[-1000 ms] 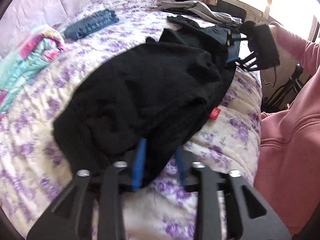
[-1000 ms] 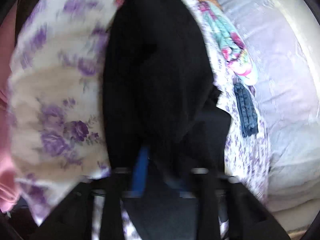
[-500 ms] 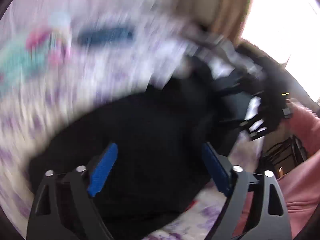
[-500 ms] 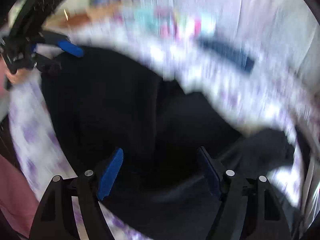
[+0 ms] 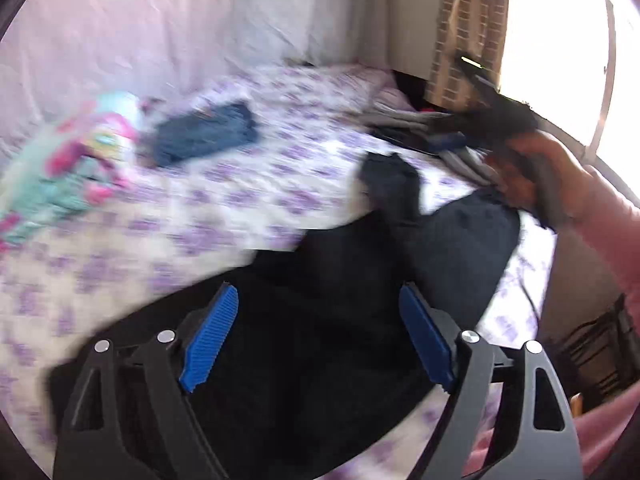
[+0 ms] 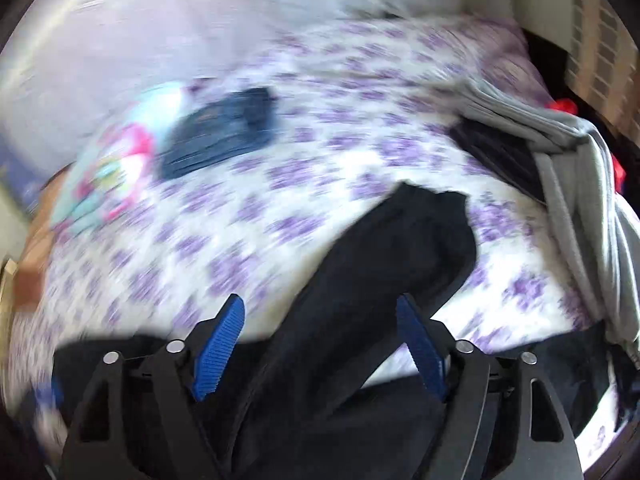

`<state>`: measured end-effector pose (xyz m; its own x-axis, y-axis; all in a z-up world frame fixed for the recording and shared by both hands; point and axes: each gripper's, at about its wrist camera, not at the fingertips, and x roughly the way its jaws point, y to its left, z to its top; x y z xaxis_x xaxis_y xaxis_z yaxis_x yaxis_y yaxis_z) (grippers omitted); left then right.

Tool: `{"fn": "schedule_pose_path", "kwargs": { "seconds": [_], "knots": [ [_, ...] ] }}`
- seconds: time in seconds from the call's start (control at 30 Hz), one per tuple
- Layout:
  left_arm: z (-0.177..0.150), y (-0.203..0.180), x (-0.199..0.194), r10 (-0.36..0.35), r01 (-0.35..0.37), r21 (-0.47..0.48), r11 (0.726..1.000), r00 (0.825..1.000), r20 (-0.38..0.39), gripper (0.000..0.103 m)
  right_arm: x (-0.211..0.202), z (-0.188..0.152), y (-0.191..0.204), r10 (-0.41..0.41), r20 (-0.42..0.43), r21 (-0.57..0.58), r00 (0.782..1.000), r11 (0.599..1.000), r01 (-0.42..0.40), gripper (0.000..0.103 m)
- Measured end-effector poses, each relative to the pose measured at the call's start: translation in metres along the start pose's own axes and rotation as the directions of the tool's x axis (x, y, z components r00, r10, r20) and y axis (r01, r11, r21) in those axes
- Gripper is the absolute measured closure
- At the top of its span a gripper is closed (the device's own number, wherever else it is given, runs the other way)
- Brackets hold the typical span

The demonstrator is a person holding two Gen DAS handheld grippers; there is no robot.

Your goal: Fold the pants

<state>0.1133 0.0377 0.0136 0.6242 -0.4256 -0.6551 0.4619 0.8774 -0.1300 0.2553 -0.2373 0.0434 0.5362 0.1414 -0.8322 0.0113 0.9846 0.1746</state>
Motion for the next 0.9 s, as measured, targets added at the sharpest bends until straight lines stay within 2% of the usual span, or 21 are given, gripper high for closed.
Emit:
{"fn": "schedule_pose_path", "kwargs": {
  "seconds": [0.07,0.17,0.23,0.3,0.33,0.4,0.5,0.63,0.73,0.9],
  "knots": [
    [0.009,-0.017,0.034,-0.085,0.084,-0.043,0.996,0.996,-0.037,0.022,0.027,0.025,-0.011,-0.047,-0.041,0.089,0.998,0.995,0.051,0.021],
    [0.013,-0.043,0.088,-0.186,0.175,-0.105,0.979,0.976,-0.11,0.023,0.07,0.051,-0.019,-0.146,-0.129,0.104,0.981,0.982,0.16,0.022],
    [0.008,-0.053,0.113,-0.199,0.179,-0.13,0.975,0.966,-0.166,0.029,0.087,0.058,-0.023,-0.185,-0.157,0.098,0.97,0.975,0.201,0.022],
    [-0.003,-0.055,0.133,-0.233,0.2,-0.158,0.967,0.946,-0.227,0.038,0.101,0.066,-0.025,-0.227,-0.174,0.084,0.958,0.966,0.244,0.022],
    [-0.005,-0.055,0.14,-0.254,0.216,-0.176,0.961,0.937,-0.24,0.039,0.109,0.071,-0.026,-0.255,-0.19,0.077,0.948,0.959,0.273,0.022],
    [-0.011,-0.056,0.145,-0.253,0.214,-0.182,0.96,0.94,-0.229,0.039,0.121,0.076,-0.028,-0.279,-0.215,0.067,0.936,0.952,0.299,0.023],
    [-0.014,-0.061,0.149,-0.227,0.2,-0.139,0.97,0.95,-0.216,0.038,0.138,0.08,-0.029,-0.32,-0.254,0.039,0.913,0.94,0.34,0.023],
    [-0.017,-0.065,0.141,-0.215,0.194,-0.115,0.974,0.954,-0.21,0.035,0.152,0.076,-0.031,-0.348,-0.298,0.014,0.889,0.929,0.369,0.023],
    [-0.016,-0.064,0.14,-0.22,0.2,-0.113,0.973,0.953,-0.208,0.035,0.158,0.073,-0.036,-0.358,-0.321,0.012,0.877,0.924,0.382,0.032],
    [-0.015,-0.057,0.14,-0.254,0.227,-0.147,0.963,0.945,-0.207,0.034,0.166,0.072,-0.043,-0.35,-0.346,0.017,0.87,0.925,0.379,0.044]
  ]
}}
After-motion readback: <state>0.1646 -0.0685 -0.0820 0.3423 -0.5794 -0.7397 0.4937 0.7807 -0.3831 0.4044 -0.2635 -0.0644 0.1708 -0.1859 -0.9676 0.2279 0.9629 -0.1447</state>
